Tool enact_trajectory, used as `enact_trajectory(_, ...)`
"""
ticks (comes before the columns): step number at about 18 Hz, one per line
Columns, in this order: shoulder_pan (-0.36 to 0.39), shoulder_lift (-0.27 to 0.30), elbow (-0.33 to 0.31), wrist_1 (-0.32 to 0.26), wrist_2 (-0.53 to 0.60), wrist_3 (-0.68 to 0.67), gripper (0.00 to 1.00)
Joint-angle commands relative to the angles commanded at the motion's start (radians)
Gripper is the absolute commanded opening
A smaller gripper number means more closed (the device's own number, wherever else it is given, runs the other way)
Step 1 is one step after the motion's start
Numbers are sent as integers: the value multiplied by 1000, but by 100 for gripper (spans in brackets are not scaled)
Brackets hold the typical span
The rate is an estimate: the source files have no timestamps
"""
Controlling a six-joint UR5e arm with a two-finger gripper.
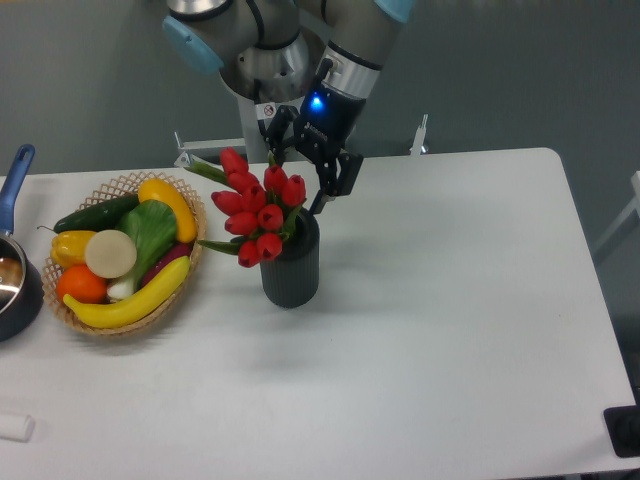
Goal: Pick up the flowers from the vase
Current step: 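Lower the gripper around the tulip stems and close it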
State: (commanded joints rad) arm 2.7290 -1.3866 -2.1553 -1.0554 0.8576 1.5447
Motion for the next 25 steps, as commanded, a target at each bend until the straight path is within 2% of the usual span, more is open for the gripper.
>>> enact_trajectory(2, -5, -25, 9, 0, -8, -21, 100)
enact_trajectory(5, -8, -29, 2, 3, -63, -28, 100)
enact_trajectory(15, -8, -57, 8, 0, -129, -29, 99)
enact_trajectory(20, -8, -63, 18, 0, -134, -29, 66)
enact_trajectory(22, -8, -63, 22, 0, -134, -28, 65)
enact_trajectory(25, -8, -63, 23, 0, -134, -29, 54)
